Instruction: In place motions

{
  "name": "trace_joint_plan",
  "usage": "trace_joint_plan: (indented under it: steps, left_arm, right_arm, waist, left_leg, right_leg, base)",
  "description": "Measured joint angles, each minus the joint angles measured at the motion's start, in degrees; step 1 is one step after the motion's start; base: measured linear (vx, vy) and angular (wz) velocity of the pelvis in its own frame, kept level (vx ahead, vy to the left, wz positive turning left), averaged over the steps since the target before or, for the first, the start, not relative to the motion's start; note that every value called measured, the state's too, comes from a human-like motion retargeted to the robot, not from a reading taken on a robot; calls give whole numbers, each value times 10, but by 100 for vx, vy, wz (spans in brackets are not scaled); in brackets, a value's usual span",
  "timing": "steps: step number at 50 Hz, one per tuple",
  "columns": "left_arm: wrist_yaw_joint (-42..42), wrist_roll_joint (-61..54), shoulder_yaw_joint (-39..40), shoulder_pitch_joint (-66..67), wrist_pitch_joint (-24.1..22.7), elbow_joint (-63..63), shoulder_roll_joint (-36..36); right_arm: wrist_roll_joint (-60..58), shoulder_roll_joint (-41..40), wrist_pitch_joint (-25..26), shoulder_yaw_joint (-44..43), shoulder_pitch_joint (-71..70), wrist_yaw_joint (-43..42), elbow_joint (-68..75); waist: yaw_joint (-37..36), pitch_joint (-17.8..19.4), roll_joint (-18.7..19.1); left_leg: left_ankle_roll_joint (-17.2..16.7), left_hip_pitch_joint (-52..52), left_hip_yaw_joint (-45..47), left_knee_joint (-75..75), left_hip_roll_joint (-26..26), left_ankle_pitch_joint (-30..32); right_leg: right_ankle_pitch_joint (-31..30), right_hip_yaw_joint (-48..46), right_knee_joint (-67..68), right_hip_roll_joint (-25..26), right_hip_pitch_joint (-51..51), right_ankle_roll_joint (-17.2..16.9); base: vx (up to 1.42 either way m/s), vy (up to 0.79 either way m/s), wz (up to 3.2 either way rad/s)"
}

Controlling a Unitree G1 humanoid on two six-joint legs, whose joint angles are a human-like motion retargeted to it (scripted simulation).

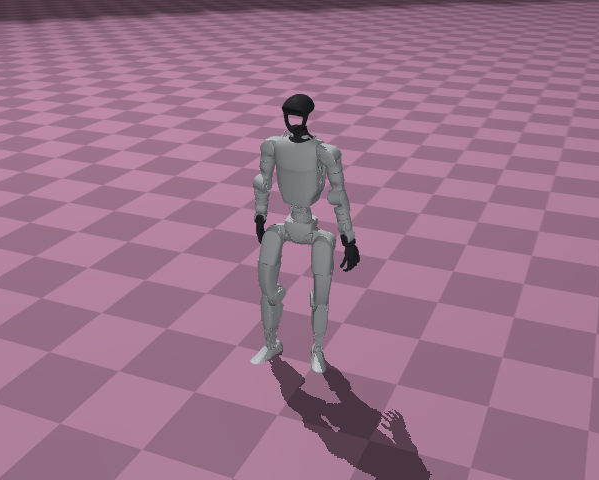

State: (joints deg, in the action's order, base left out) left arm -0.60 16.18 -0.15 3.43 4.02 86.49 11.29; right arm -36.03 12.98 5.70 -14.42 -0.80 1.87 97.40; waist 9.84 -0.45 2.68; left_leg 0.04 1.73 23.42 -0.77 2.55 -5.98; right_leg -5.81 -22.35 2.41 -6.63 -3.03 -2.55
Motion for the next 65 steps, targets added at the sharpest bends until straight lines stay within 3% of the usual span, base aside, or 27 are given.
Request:
trace_joint_plan:
  steps: [13,25,36,47,65]
  left_arm:
    - [26,-25,46,24,8,62,2]
    - [32,-5,49,54,9,86,-26]
    - [18,-35,23,18,0,21,-51]
    - [-11,-34,5,-7,-22,-23,-54]
    - [25,-37,19,19,-29,49,-59]
  right_arm:
    - [61,-1,-47,-38,-26,33,-98]
    - [50,-26,-90,8,-34,79,-203]
    - [-35,-36,-60,41,-24,49,-101]
    - [48,-30,-4,4,8,31,0]
    - [36,-36,-24,13,6,-25,-12]
  waist:
    - [-135,16,-28]
    - [-166,-3,-35]
    - [-141,-40,-37]
    - [-126,-51,-32]
    - [-104,-56,-12]
  left_leg:
    - [8,-7,-92,-12,-34,18]
    - [12,-11,-118,-11,-46,20]
    - [13,-33,-135,-5,-46,26]
    - [14,-36,-126,-2,-42,25]
    - [13,-32,-108,2,-39,22]
  right_leg:
    - [18,-103,-16,-21,79,-8]
    - [21,-126,-19,-24,93,-16]
    - [20,-140,-24,-22,79,-20]
    - [19,-135,-26,-16,70,-18]
    - [16,-114,-22,-17,53,-12]
  base:
    - [6,11,88]
    - [3,3,20]
    - [0,0,0]
    - [0,0,-8]
    - [0,0,0]
